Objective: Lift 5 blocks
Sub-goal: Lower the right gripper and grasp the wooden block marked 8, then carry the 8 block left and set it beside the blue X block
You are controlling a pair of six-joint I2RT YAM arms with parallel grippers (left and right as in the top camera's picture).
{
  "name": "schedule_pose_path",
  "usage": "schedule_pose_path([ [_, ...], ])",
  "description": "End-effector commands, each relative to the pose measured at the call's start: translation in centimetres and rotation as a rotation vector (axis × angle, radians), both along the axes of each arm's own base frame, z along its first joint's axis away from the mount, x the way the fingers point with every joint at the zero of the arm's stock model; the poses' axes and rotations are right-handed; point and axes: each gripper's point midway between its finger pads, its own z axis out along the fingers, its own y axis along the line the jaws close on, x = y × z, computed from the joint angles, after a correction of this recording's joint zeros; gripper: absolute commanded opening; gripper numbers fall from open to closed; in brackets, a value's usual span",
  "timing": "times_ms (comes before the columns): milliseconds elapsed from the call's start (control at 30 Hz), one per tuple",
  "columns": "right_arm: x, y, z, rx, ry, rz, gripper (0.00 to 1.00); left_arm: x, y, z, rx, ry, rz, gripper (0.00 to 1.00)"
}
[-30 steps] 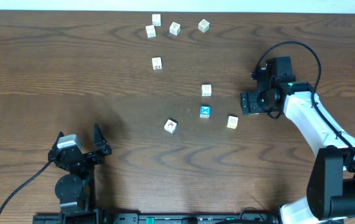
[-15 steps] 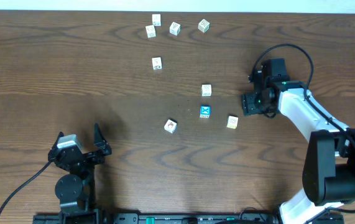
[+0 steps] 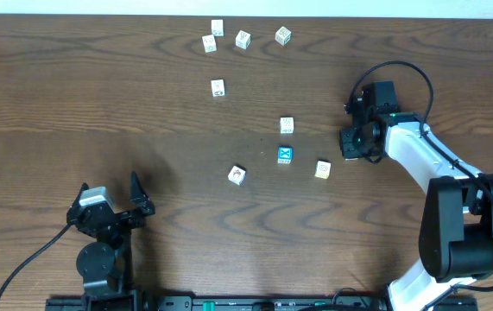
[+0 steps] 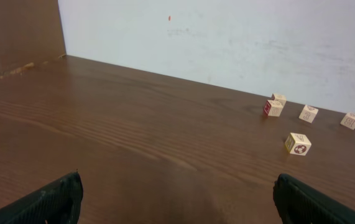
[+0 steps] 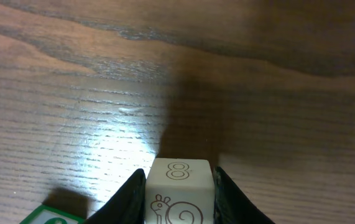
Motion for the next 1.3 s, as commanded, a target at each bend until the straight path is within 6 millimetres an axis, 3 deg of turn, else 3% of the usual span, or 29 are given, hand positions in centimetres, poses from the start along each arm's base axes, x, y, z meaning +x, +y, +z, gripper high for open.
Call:
schedule_pose_path([
  [0, 0.6, 0.0, 0.3, 0.004, -0.011, -0.031, 0.22, -0.1, 0.4, -1.8, -0.006, 0.050, 0.021, 0.98],
  [400, 0.1, 0.0, 0.2, 0.022, 0.013, -0.081, 0.10, -0.1, 0.4, -1.8, -0.006, 0.050, 0.021, 0.98],
  [567, 0.2, 1.2, 1.3, 0.093, -0.005, -0.069, 0.04, -0.1, 0.4, -1.8, -0.006, 0.050, 0.021, 0.98],
  [833, 0.3, 2.2, 8.5, 0.128, -0.169, -0.036, 0.05, -0.1, 0.4, -1.8, -0.006, 0.050, 0.021, 0.98],
  [1033, -2.3, 3.4, 13.9, 0.156, -0.253, -0.014, 0.04, -0.1, 0.4, -1.8, -0.006, 0.050, 0.021, 0.98],
  [1133, -4.1, 4.6, 14.8, 0.156, -0.240, 0.025, 0.03, -0.1, 0.4, -1.8, -0.006, 0.050, 0.021, 0.98],
  [1267, -6.2, 6.5, 14.2, 0.152, -0.181, 0.046, 0.02, -0.1, 0.4, -1.8, -0.006, 0.050, 0.021, 0.98],
])
